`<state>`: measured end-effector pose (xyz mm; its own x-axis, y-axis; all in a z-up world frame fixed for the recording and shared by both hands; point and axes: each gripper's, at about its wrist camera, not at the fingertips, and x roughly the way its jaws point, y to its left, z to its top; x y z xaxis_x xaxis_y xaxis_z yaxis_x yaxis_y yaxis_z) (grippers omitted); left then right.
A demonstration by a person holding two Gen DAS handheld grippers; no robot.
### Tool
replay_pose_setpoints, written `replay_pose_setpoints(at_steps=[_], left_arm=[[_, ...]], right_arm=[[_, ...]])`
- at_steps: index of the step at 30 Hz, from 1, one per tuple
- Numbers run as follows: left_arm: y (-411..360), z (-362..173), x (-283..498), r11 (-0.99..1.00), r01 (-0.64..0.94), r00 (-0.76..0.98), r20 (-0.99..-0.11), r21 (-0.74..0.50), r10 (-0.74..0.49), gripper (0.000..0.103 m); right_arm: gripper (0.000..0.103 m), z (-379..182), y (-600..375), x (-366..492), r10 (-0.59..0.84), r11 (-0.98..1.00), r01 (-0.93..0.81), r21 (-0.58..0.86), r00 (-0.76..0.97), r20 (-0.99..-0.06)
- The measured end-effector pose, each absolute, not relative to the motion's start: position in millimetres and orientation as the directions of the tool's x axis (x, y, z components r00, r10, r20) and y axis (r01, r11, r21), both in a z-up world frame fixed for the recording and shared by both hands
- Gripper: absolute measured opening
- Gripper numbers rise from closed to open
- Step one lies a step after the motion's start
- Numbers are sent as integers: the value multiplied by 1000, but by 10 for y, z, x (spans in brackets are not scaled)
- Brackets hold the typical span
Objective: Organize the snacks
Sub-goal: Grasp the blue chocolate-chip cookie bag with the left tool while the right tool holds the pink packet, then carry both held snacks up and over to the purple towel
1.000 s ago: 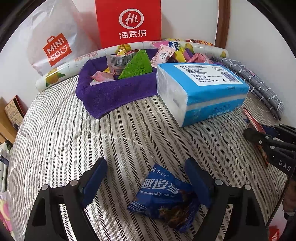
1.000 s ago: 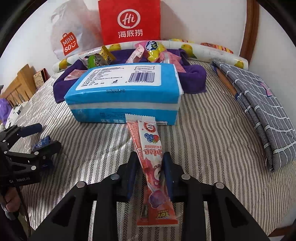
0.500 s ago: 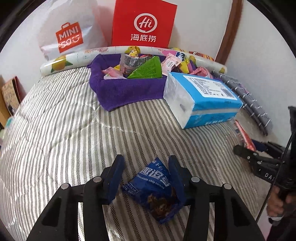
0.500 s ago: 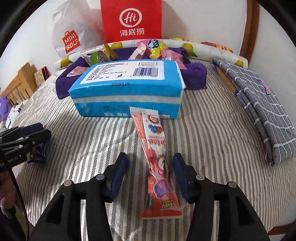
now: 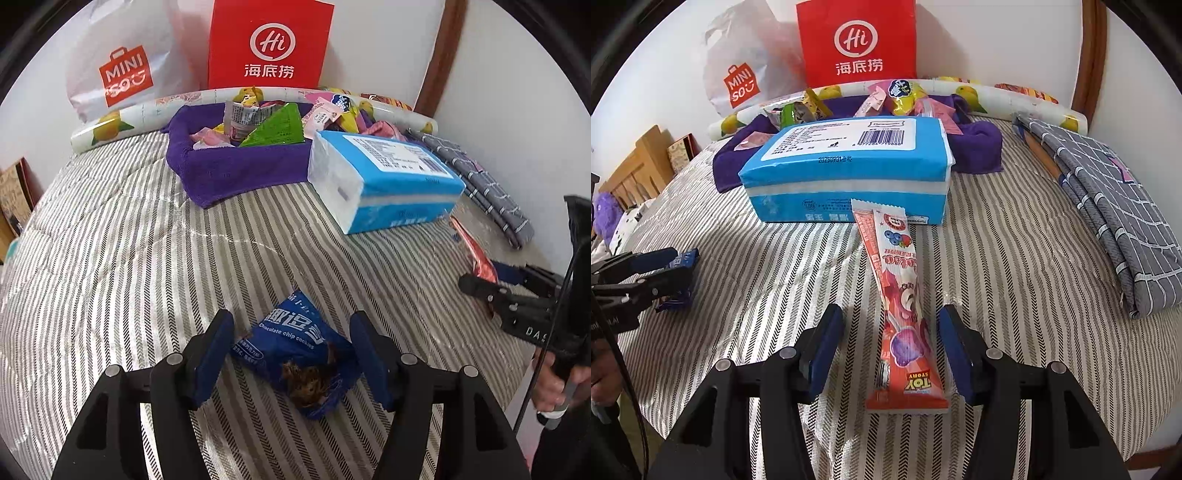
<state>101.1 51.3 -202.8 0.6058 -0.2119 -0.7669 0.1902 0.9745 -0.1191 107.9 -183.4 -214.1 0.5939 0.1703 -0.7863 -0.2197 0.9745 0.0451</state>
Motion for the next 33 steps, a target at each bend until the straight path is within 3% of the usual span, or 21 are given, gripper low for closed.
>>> replay_pose_setpoints(at_steps=[5, 10, 12, 13, 15, 17, 33], left_arm=[[385, -2040, 955, 982, 190, 620, -773, -21, -136, 62], [336, -2023, 923, 983, 183, 629, -770, 17, -103, 46], [337, -2016, 921, 984, 180, 626, -773, 10, -107, 44], [345, -2010, 921, 985, 175, 623, -774, 2, -109, 43], [349, -2012, 914, 985, 174, 619, -777, -9, -117, 42], [371, -2000, 911, 984, 172, 609, -782, -34, -133, 42], [518, -1570, 956, 979, 139, 620, -758, -150, -204, 42]], right_arm=[[55, -2146, -1835, 1067, 174, 974, -223, 46, 596, -784], [55, -2143, -1862, 1036, 179, 973, -225, 52, 590, -787], [54, -2150, -1856, 1022, 172, 974, -224, 44, 594, -786], [51, -2152, -1844, 1015, 161, 975, -222, 31, 598, -786], [35, -2145, -1822, 996, 154, 973, -229, 14, 606, -780], [25, -2138, -1814, 1002, 159, 972, -234, 17, 607, -779], [24, -1671, -1928, 988, 212, 971, -221, 88, 640, -739]])
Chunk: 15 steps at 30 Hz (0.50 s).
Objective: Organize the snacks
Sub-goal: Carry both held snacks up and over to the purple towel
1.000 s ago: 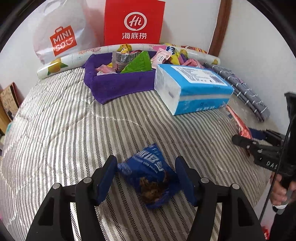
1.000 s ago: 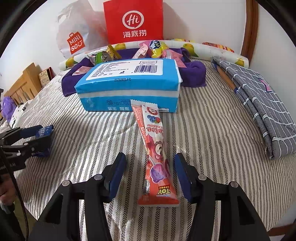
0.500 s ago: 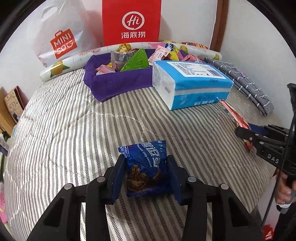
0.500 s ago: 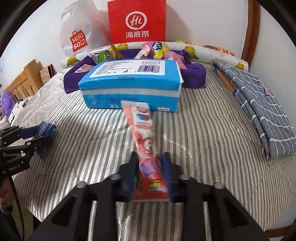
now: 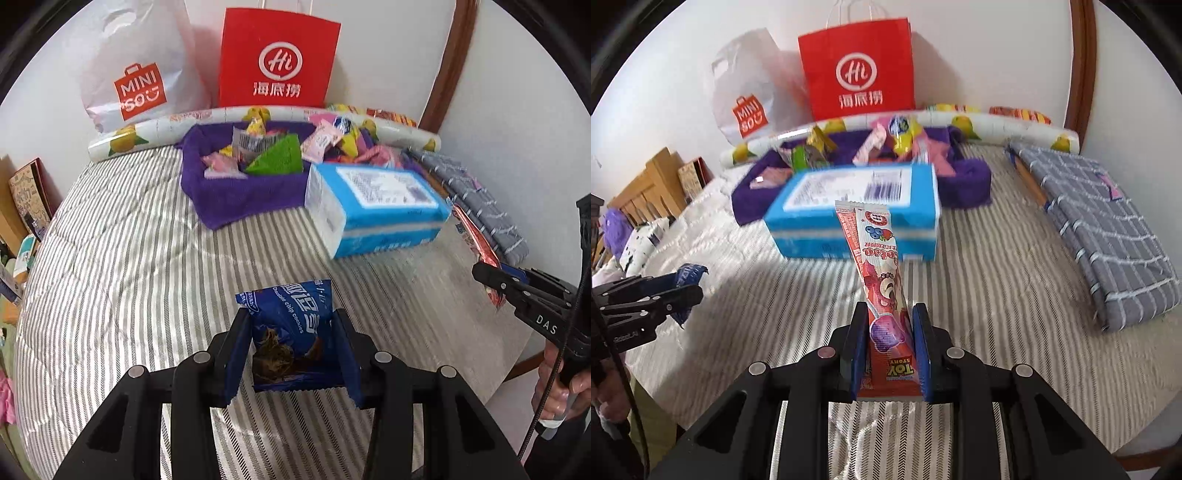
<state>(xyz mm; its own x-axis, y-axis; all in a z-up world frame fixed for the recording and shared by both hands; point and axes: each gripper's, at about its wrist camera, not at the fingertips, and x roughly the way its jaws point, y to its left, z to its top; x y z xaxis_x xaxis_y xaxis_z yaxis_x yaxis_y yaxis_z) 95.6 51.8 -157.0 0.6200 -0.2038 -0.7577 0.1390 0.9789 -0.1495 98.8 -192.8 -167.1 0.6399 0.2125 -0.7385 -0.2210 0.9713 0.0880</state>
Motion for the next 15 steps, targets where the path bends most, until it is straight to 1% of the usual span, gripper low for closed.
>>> replay_pose_setpoints(at_steps=[8, 15], left_arm=[[499, -1268, 1135, 975, 138, 640, -736, -174, -222, 42], [449, -1062, 1308, 975, 139, 655, -722, -175, -223, 42]], right_arm=[[24, -1223, -1917, 1069, 222, 969, -237, 76, 688, -691], [24, -975, -1884, 1230, 235, 964, -257, 66, 713, -661]])
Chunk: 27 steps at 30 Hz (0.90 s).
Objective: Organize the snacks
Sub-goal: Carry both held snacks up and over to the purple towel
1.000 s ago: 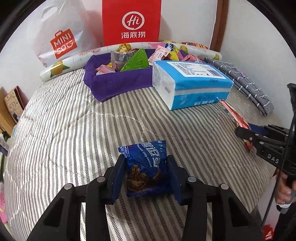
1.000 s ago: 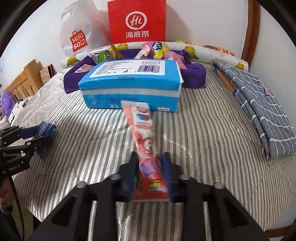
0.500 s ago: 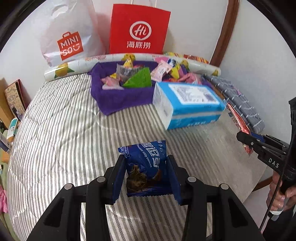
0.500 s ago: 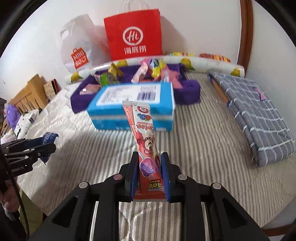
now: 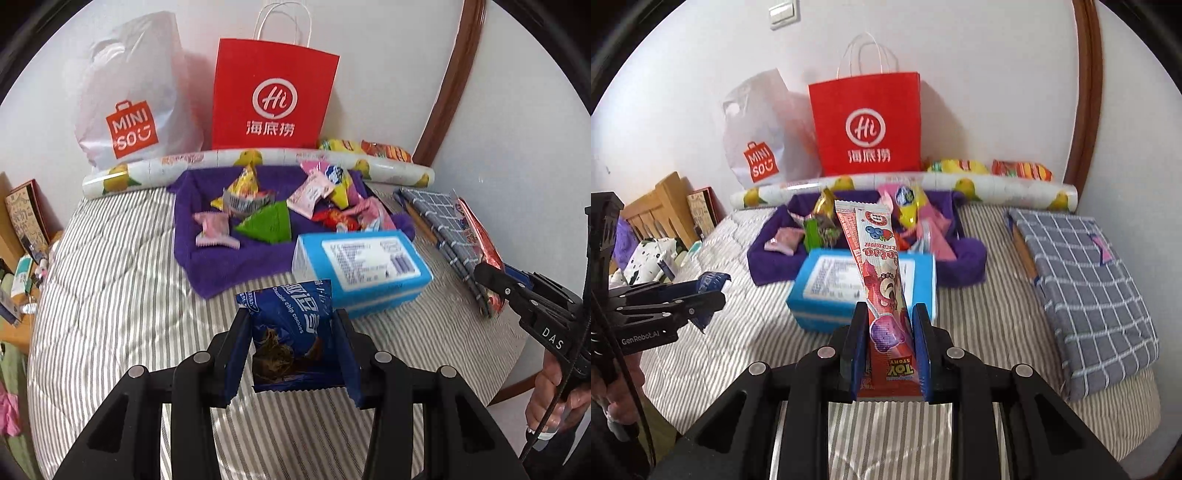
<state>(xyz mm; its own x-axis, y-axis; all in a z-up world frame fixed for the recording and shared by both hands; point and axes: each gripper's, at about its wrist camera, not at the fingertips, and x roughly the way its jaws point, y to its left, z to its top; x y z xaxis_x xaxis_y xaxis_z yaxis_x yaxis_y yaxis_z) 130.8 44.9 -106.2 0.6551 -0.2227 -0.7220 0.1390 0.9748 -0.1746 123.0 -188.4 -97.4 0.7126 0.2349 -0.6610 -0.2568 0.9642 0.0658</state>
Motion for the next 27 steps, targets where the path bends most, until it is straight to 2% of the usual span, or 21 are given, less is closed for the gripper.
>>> replay_pose_setpoints(at_steps=[17, 27], left_arm=[[493, -715, 2040, 975, 101, 692, -690, -200, -213, 42], [578, -761, 2539, 975, 58, 705, -682, -216, -194, 42]], right_arm=[[24, -682, -1738, 1836, 260, 957, -285, 58, 749, -610], [24, -665, -1613, 2460, 281, 953, -292, 80, 755, -593]])
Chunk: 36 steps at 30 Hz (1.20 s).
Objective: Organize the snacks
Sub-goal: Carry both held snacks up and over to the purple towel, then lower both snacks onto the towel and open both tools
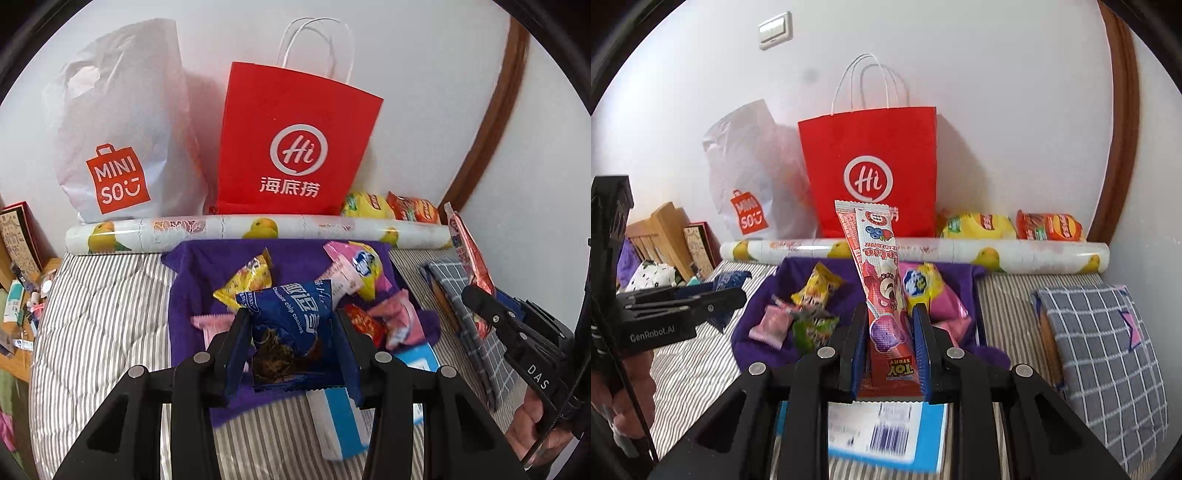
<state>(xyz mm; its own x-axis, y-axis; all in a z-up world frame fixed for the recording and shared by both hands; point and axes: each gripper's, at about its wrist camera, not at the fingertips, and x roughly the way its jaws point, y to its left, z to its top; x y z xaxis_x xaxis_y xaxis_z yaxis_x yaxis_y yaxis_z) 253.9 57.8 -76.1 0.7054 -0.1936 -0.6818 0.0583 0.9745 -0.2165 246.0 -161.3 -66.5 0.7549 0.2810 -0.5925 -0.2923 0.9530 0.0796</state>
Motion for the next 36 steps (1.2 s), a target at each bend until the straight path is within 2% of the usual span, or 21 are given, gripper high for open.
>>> replay_pose_setpoints(at_steps=[10, 20, 29, 36], left_arm=[[745, -864, 2937, 961, 12, 707, -677, -277, -204, 42], [764, -1274, 3217, 940, -29, 670, -705, -339, -233, 42], [682, -1516, 3285, 949, -36, 626, -748, -312, -223, 42], [649, -1521, 3307, 948, -25, 621, -748, -318, -234, 44]], right_arm=[[24, -731, -1508, 3016, 294, 952, -290, 101, 764, -575], [24, -1234, -1362, 3327, 307, 940, -327, 96, 689, -657], [24, -1447, -1362, 3353, 286, 942, -328, 76, 661, -693], [24, -1533, -1389, 3415, 274, 947, -308, 86, 639, -719]])
